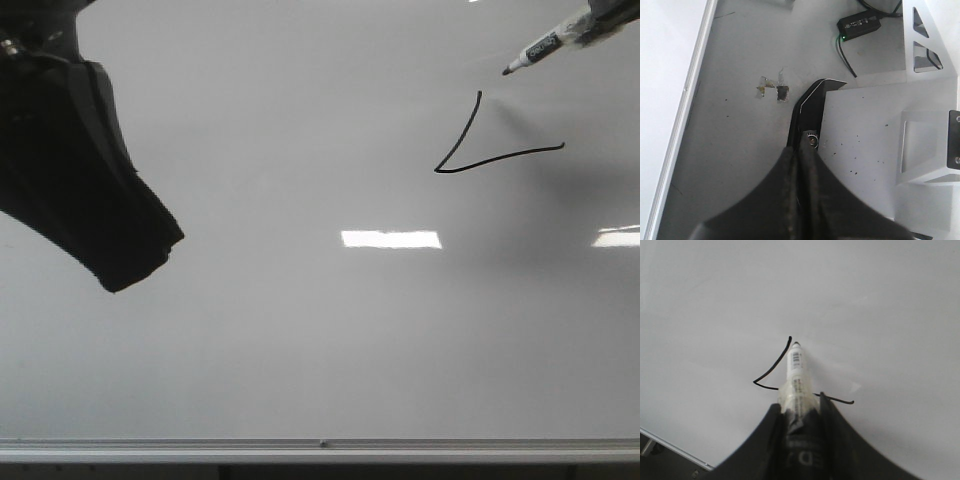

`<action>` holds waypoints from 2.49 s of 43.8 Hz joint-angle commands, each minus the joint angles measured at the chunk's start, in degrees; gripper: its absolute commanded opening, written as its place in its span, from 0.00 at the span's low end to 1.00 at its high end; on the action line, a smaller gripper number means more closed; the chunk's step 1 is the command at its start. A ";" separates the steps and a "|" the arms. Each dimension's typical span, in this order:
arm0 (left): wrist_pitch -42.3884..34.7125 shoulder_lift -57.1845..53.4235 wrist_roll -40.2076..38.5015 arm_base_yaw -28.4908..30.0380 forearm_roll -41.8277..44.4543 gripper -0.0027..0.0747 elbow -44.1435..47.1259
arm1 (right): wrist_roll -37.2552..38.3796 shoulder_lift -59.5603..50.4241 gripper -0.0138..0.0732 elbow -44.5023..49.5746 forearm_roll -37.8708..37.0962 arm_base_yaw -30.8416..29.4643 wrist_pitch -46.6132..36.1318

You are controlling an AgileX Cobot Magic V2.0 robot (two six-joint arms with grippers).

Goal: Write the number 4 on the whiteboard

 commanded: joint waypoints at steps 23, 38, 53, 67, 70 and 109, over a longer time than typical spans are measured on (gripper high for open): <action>-0.62 -1.59 -0.11 -0.44 -2.71 0.01 -1.71 | 1.77 2.34 0.09 -2.60 -0.81 0.13 -2.18; -0.62 -1.59 -0.11 -0.44 -2.71 0.01 -1.71 | 6.46 2.34 0.09 6.25 -8.37 0.13 -1.24; -0.73 -1.59 -0.11 -0.44 -3.16 0.01 -1.71 | 6.30 -3.94 0.09 6.91 -8.06 1.50 6.24; -9.79 -1.59 -0.11 -0.44 -5.08 0.64 -1.71 | 0.87 -3.56 0.09 -2.85 -7.37 19.74 22.85; -12.33 -1.59 0.53 -0.44 -5.21 0.86 -1.71 | -0.78 -3.11 0.09 -3.43 -5.46 23.87 21.94; -12.19 -1.59 10.93 -0.44 -16.93 0.19 -1.71 | -3.22 -2.33 0.09 -4.79 1.98 34.68 17.53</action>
